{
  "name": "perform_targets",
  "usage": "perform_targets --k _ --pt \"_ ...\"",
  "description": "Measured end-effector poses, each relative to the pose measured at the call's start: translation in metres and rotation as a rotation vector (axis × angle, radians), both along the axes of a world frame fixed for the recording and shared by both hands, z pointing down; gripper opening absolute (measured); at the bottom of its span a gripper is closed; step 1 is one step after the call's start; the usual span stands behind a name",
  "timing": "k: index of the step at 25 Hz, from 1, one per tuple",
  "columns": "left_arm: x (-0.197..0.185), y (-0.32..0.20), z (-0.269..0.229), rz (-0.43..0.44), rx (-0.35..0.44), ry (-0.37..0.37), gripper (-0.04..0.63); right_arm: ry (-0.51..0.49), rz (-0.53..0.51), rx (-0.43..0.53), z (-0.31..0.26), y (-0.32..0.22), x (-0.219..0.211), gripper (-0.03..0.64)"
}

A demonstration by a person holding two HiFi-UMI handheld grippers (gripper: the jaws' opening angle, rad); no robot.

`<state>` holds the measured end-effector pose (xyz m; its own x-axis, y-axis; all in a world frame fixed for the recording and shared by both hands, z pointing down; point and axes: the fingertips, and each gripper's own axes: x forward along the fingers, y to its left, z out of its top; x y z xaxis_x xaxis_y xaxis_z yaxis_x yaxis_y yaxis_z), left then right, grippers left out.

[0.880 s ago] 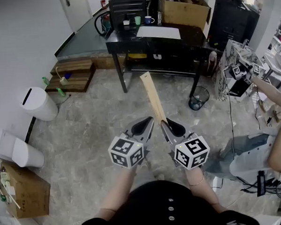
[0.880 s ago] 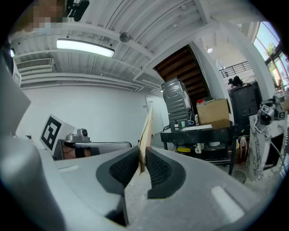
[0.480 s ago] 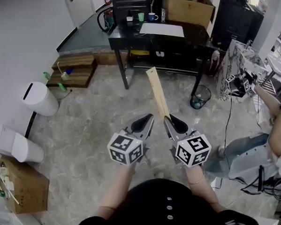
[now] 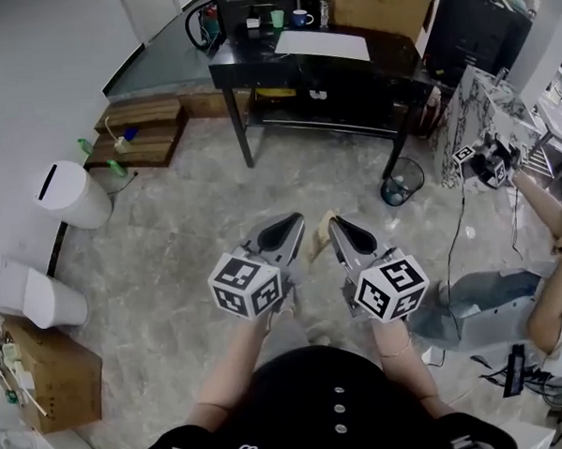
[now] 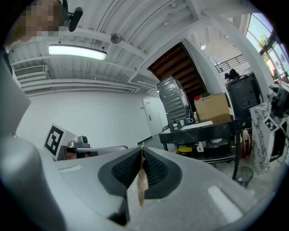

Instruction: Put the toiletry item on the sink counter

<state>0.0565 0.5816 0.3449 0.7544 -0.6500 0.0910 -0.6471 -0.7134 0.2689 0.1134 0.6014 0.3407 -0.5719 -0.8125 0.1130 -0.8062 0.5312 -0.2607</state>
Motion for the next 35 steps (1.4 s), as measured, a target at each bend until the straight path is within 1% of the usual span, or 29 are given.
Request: perform_targets --k 4,6,8,10,13,17,21,27,32,35 --pt "-0.002 -0.028 0.009 0.079 -0.034 0.045 0.014 -0.020 0.018 0.019 -0.003 -0.036 -0.004 0.008" --pt "-0.002 -0.046 0.008 0.098 -0.034 0.046 0.014 -0.016 0.030 0.024 -0.005 -0.058 -0.007 0.008" --pt "-0.003 -0.070 0.002 0.098 -0.014 0.035 0.014 0.002 0.033 0.026 -0.007 -0.081 -0.012 0.008" --pt "-0.007 -0.095 -0.006 0.084 0.003 0.049 0.014 0.021 0.031 0.031 -0.010 -0.104 -0.017 0.008" --pt "-0.018 -0.133 -0.013 0.076 0.004 0.069 0.014 0.034 0.027 0.041 -0.014 -0.137 -0.025 0.008" --pt "-0.039 -0.171 -0.017 0.071 0.012 0.055 0.014 0.039 0.026 0.042 -0.017 -0.177 -0.043 0.008" --pt "-0.061 -0.208 -0.019 0.054 0.019 0.069 0.014 0.050 0.022 0.060 -0.018 -0.208 -0.065 0.008" --pt "-0.067 -0.241 -0.016 0.061 0.009 0.068 0.014 0.061 0.032 0.043 -0.012 -0.238 -0.071 0.008" --pt "-0.062 -0.260 -0.014 0.083 0.022 0.038 0.014 0.067 0.033 0.039 -0.009 -0.262 -0.071 0.006" --pt "-0.058 -0.278 -0.012 0.080 0.023 0.035 0.014 0.066 0.040 0.044 -0.007 -0.283 -0.066 0.008"
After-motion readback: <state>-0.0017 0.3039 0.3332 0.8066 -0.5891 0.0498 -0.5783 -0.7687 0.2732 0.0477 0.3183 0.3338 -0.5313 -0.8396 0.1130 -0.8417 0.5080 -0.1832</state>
